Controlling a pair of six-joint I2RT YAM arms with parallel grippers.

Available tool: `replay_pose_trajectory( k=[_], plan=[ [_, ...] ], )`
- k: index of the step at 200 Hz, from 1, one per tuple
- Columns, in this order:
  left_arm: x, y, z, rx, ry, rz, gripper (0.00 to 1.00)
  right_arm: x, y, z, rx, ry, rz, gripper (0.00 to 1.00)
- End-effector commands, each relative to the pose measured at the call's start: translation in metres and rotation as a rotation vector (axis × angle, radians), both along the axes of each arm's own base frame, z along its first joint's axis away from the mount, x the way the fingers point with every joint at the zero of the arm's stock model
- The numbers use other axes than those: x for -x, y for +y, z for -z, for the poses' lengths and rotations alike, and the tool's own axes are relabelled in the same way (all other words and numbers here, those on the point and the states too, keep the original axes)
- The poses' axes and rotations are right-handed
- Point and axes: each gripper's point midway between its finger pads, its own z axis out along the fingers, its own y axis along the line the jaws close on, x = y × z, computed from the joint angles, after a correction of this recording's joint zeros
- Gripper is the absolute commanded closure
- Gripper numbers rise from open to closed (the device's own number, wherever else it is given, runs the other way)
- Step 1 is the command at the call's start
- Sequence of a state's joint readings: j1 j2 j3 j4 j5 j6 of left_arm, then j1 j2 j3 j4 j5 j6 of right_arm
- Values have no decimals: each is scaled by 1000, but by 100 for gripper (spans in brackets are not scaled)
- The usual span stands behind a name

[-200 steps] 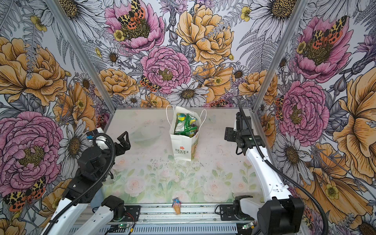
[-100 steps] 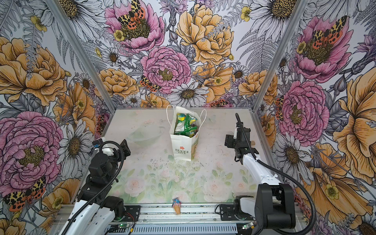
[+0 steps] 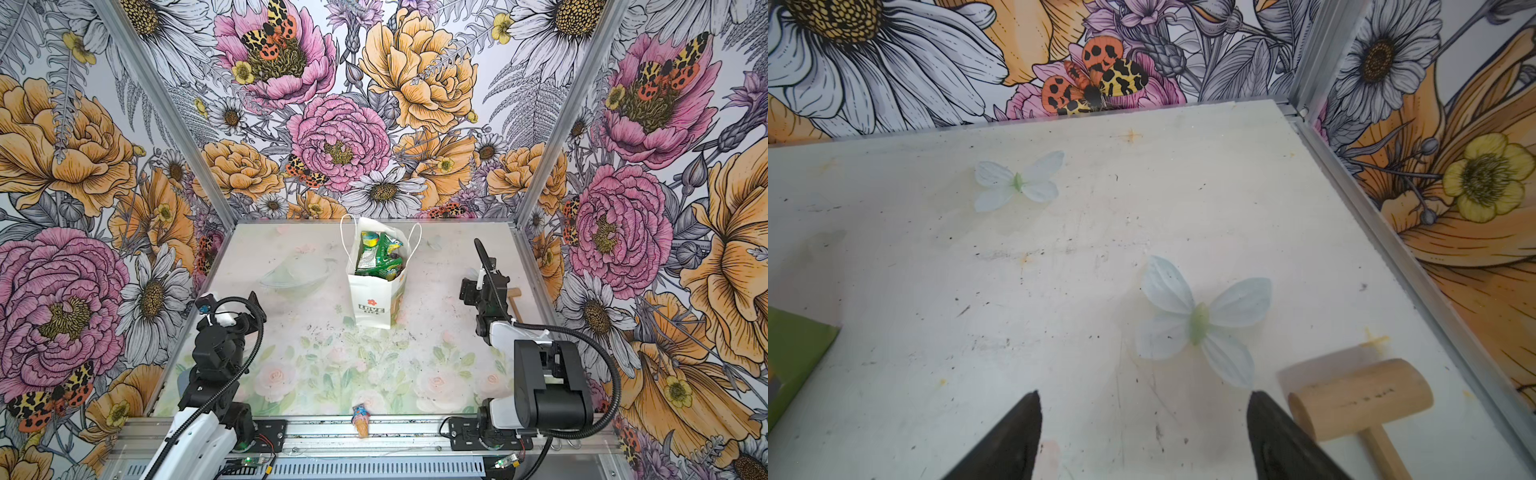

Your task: Place the snacks into the paper bag

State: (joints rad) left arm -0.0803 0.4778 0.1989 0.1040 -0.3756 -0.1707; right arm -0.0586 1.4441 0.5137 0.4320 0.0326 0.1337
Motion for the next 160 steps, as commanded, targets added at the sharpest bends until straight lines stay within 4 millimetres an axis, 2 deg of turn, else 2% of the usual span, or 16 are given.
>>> replay_pose_trajectory(
  k=[1,26,65,76,146,150,160],
  plan=[
    [-4,5,-12,-55,-95,-4,1,-20,-16,-18,32,-92,76,21],
    [-5,10,-2,-87,-88,-3,1,-27,-2,-16,72,-76,27,22],
    [-6,18,11,-104,-96,-9,1,-14,1,-21,78,-168,15,21],
    [-7,18,13,-102,-91,-2,1,-9,3,-17,78,-190,1,20],
    [-41,0,23,-115,-31,140,1,-8,6,-14,79,-200,-16,18],
    [-43,0,23,-118,-25,147,1,-8,6,-14,80,-200,-15,17],
    [-49,-1,25,-116,-9,152,1,-8,6,-15,79,-203,-16,7]
  ],
)
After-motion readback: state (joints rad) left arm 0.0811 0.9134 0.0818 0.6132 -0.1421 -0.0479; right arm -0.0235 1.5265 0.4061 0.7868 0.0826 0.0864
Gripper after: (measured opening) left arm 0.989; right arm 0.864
